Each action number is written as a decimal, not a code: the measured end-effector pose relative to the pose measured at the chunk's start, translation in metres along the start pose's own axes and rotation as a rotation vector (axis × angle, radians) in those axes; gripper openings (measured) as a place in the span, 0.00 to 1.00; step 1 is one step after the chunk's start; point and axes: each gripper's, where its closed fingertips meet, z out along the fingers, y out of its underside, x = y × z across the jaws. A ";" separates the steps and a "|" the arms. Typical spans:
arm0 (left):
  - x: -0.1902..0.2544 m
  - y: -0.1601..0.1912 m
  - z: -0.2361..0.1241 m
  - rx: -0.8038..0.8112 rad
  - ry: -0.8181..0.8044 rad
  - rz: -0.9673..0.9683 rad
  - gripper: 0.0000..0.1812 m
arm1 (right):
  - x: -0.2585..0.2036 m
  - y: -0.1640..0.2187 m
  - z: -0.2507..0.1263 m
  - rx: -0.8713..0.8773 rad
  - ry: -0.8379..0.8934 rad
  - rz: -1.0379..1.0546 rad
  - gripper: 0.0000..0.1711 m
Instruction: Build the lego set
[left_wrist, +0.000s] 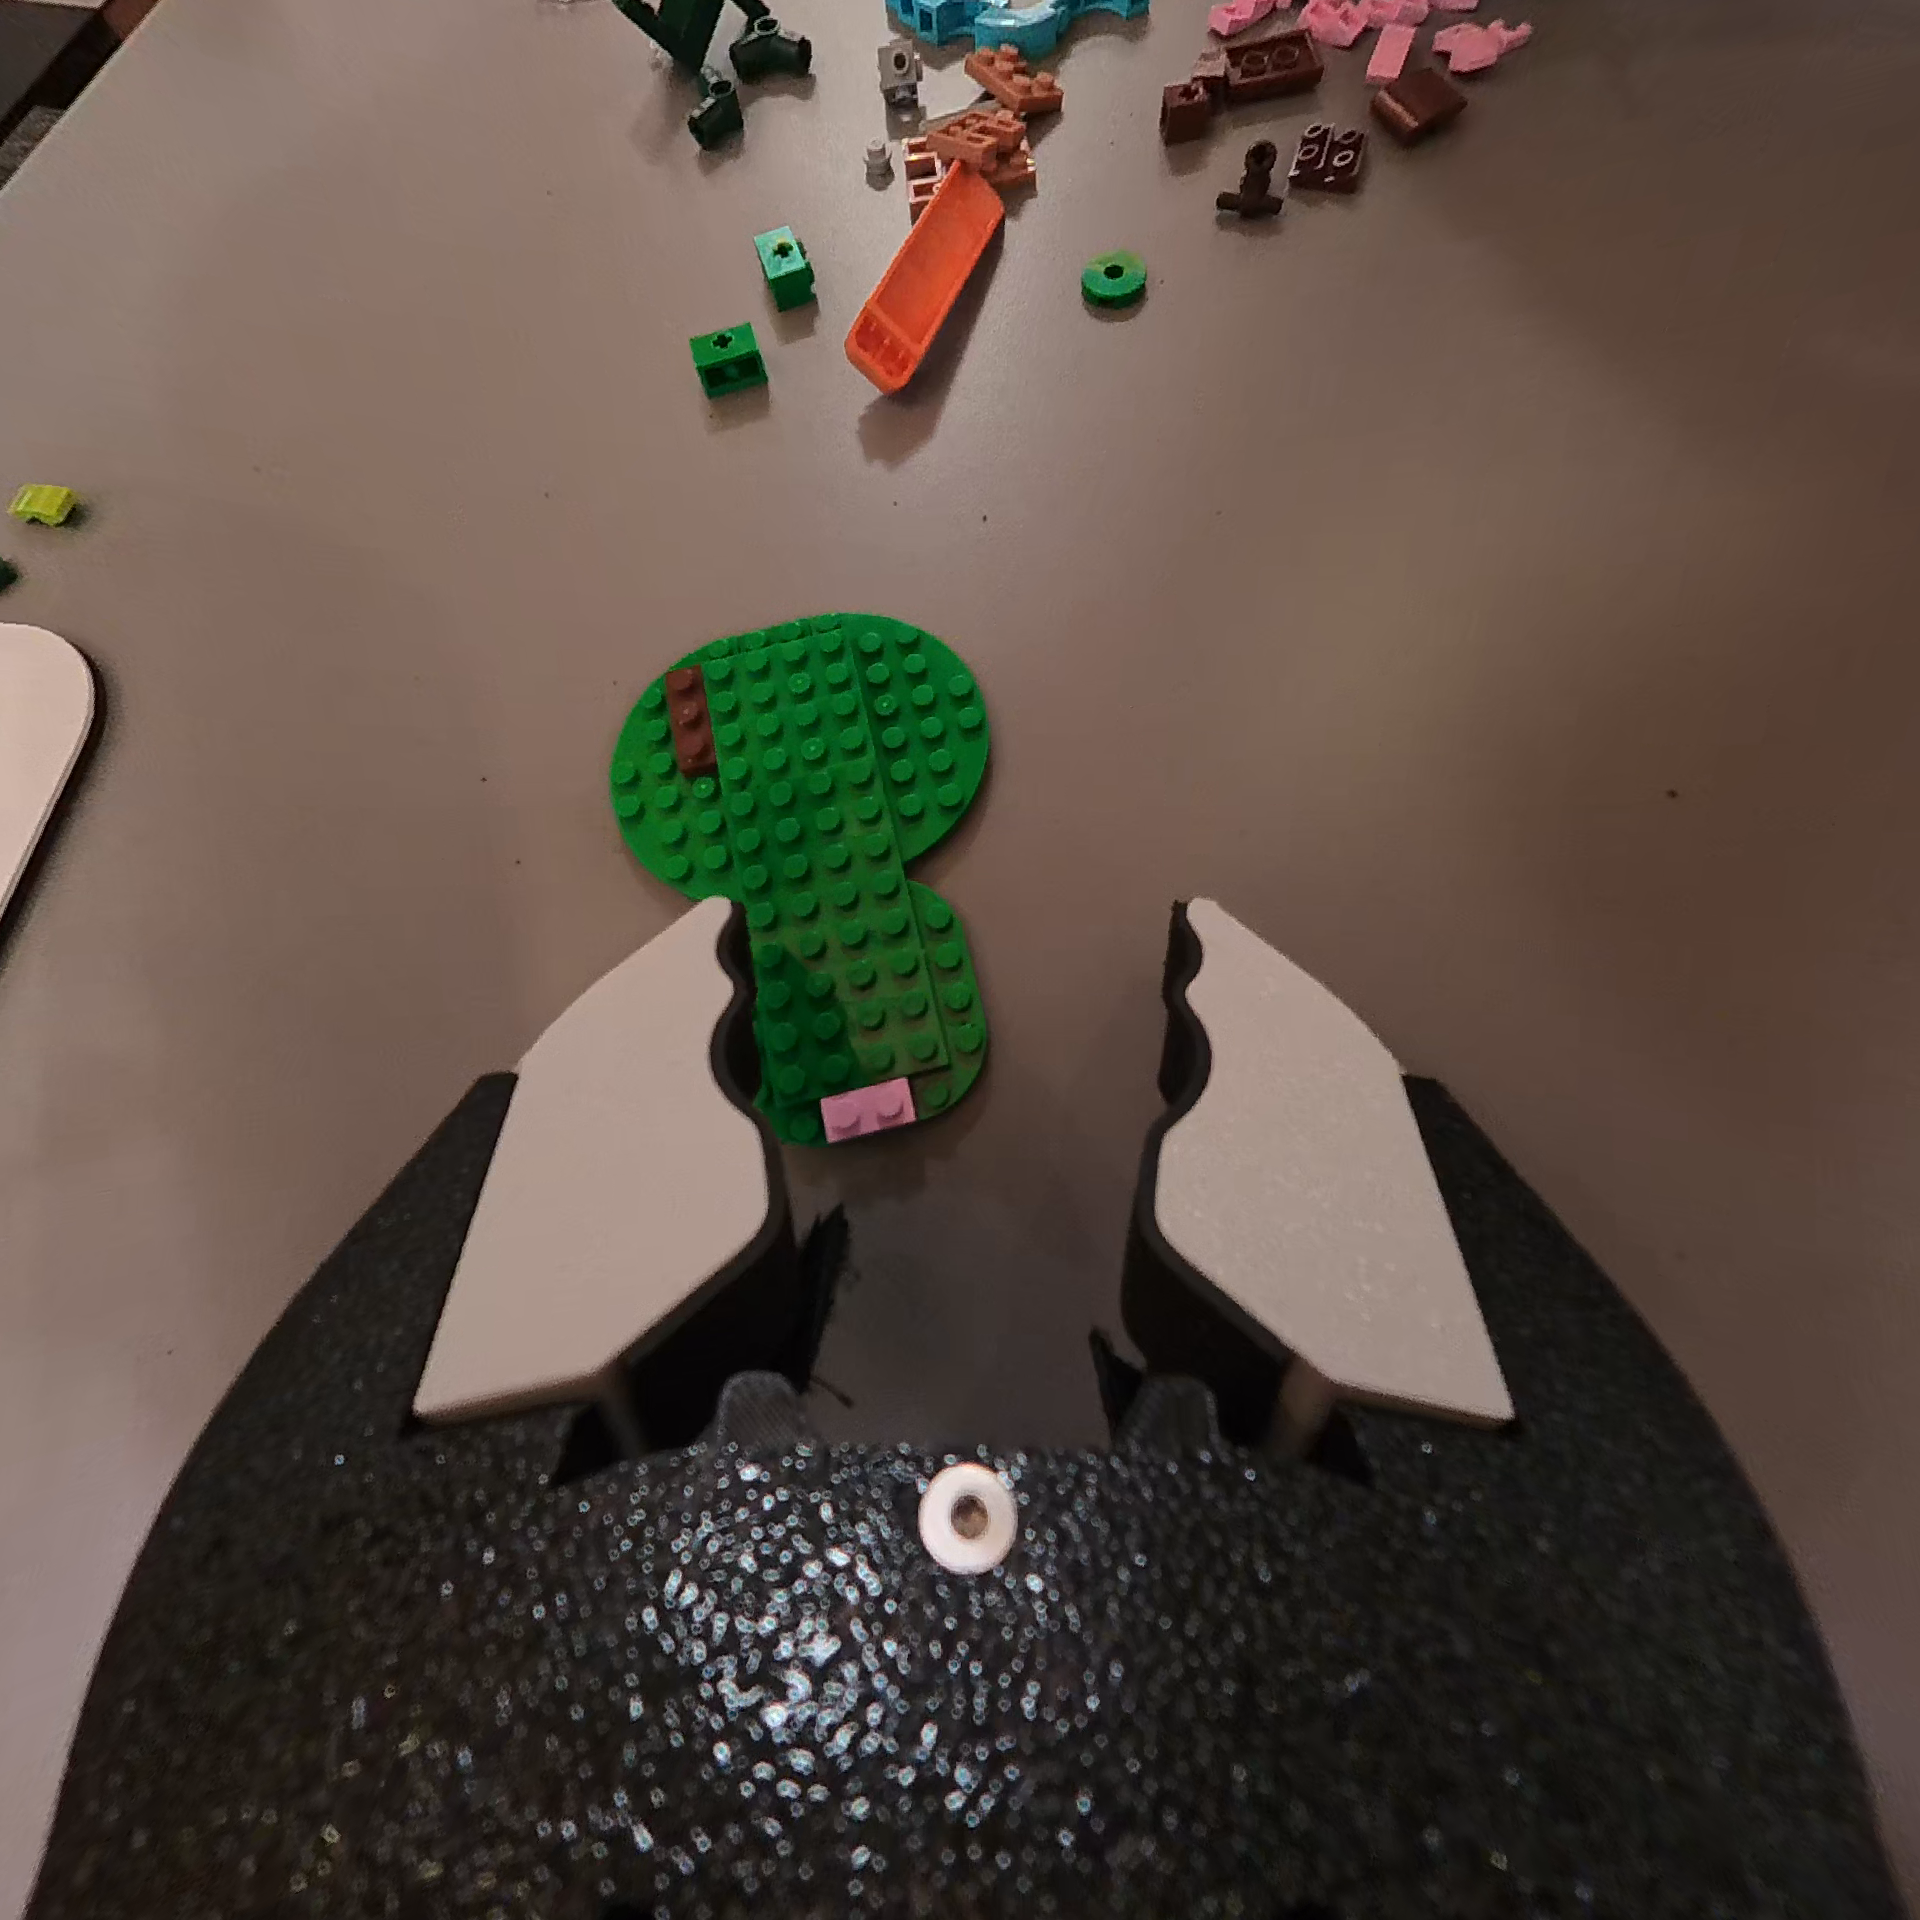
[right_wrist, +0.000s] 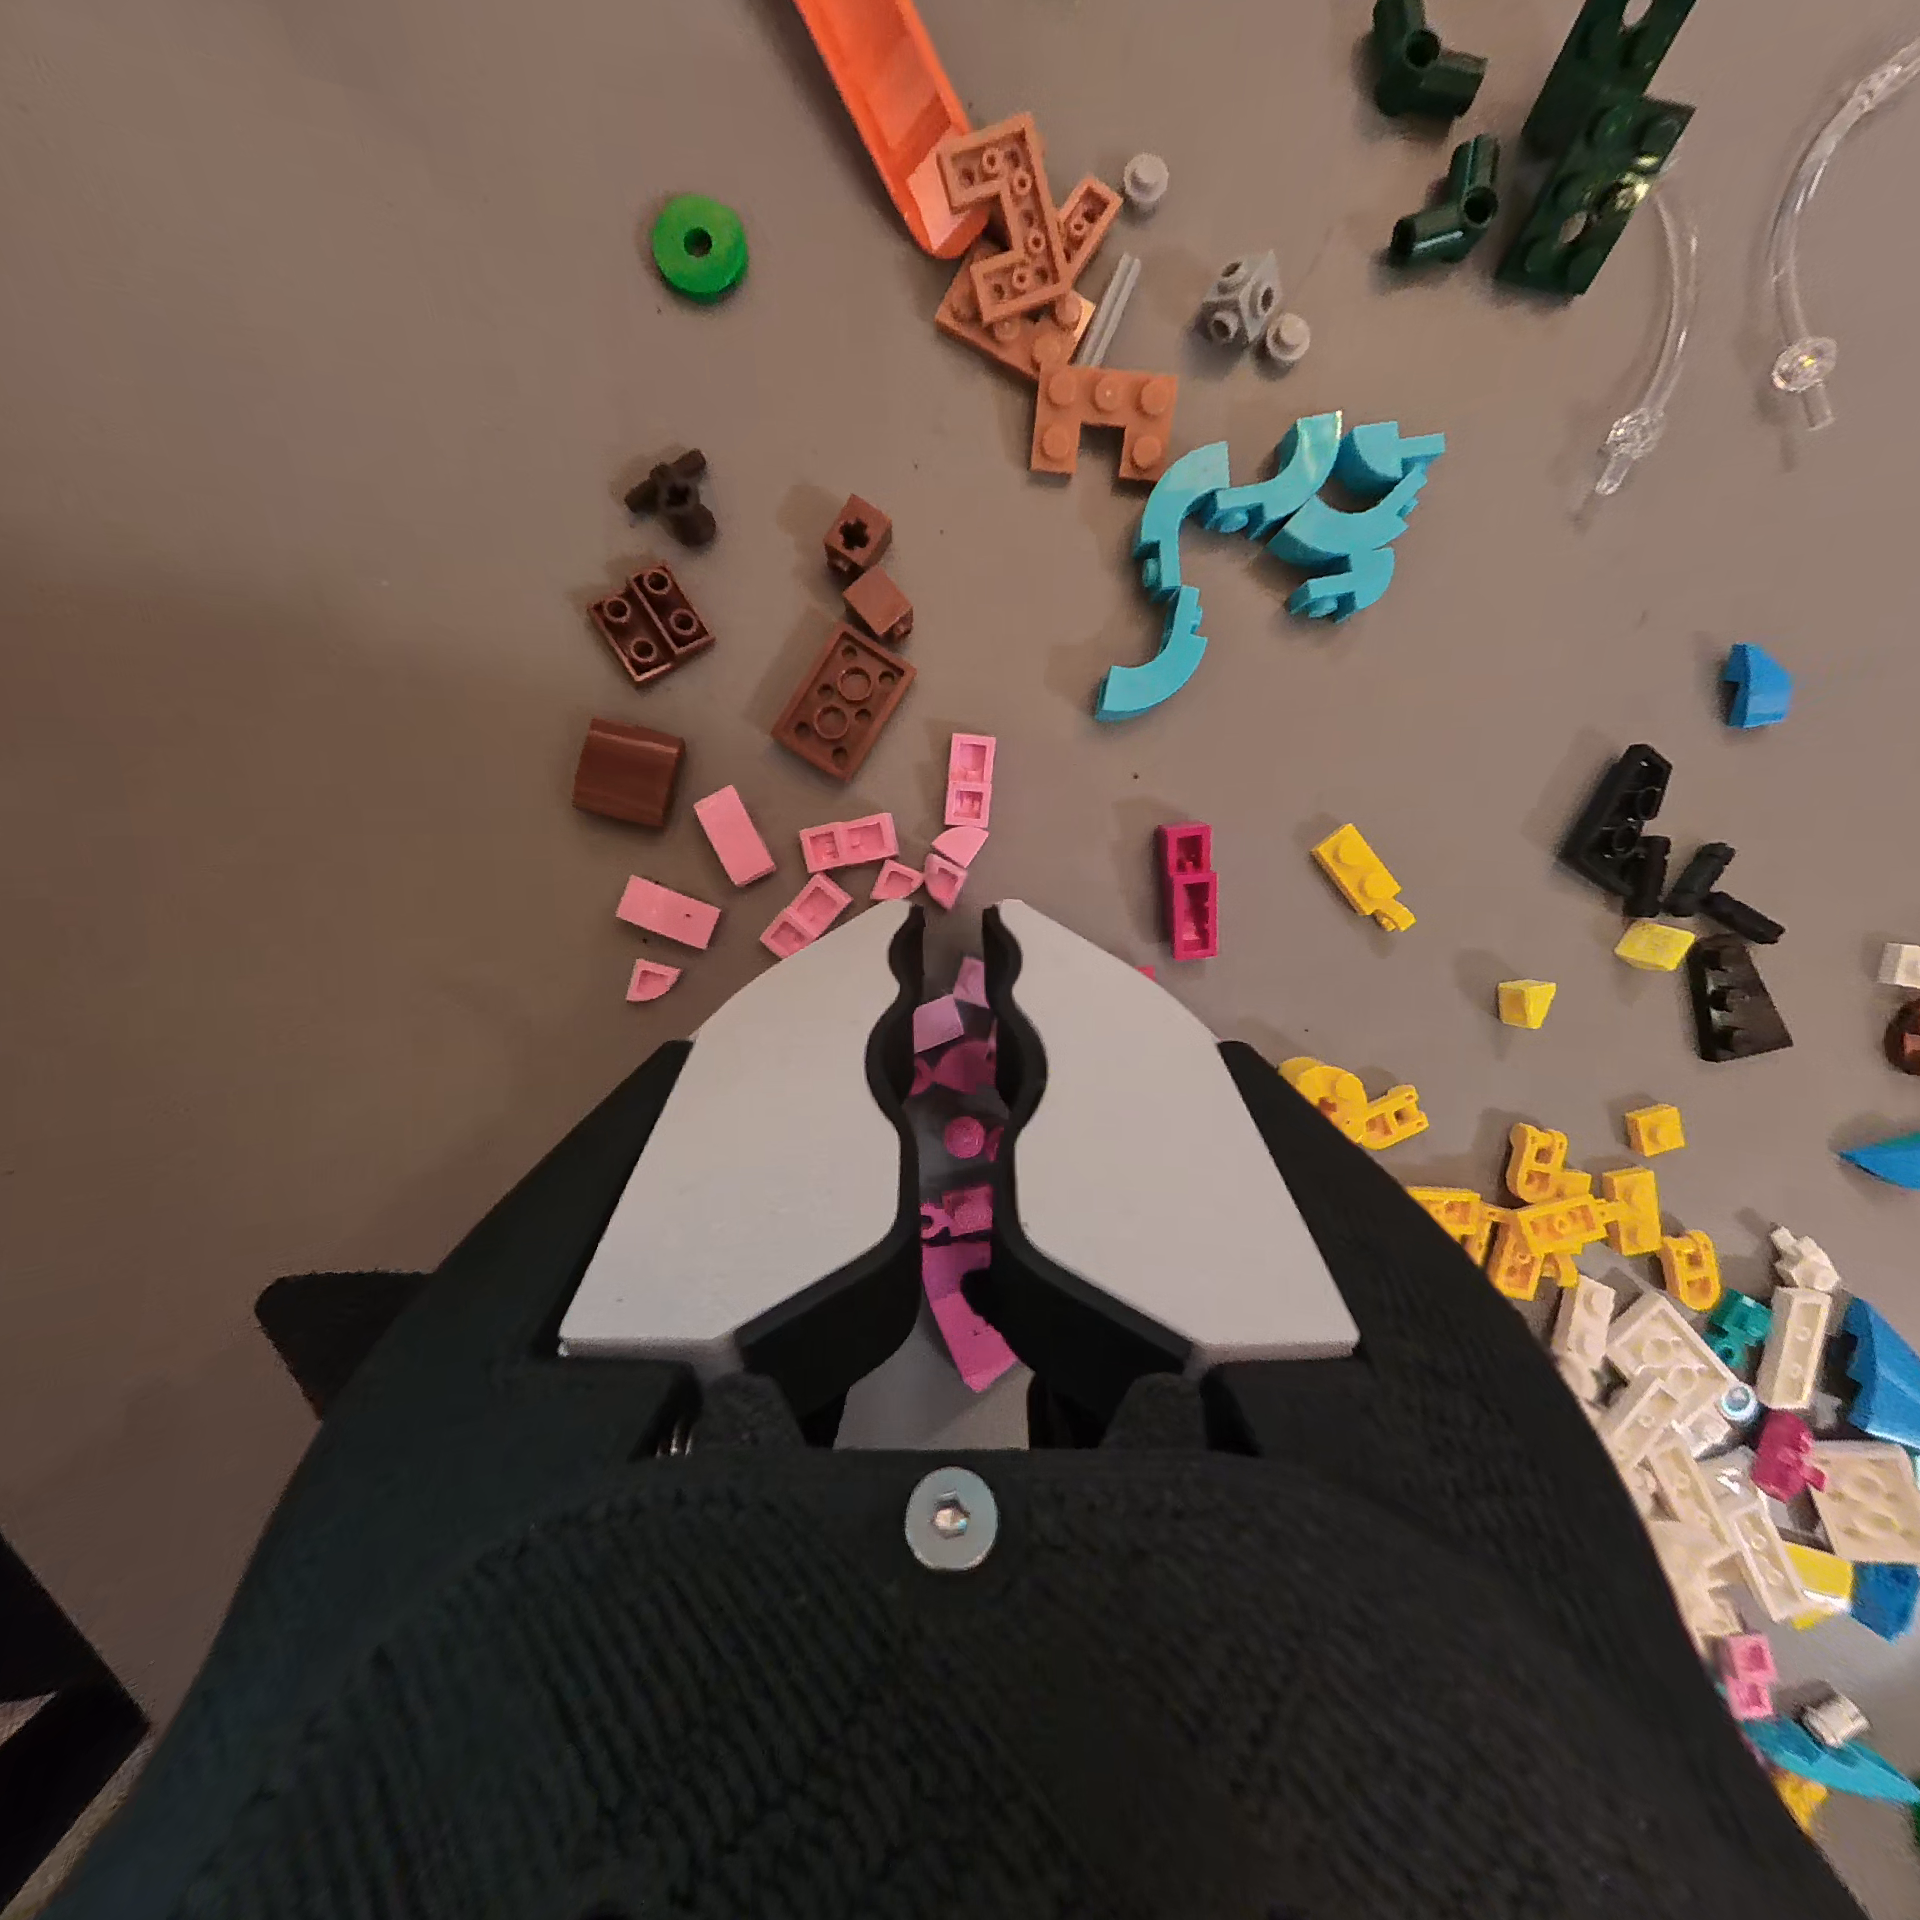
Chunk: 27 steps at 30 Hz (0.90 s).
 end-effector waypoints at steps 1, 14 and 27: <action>0.000 0.000 0.000 -0.001 0.001 0.001 0.42 | 0.001 -0.001 0.000 0.005 0.002 -0.004 0.06; 0.002 0.000 0.001 -0.002 0.004 0.008 0.41 | 0.003 -0.004 0.002 0.036 -0.016 -0.009 0.00; 0.003 0.002 -0.002 0.005 0.040 0.000 0.38 | -0.062 -0.101 0.007 0.310 -0.057 -0.207 0.00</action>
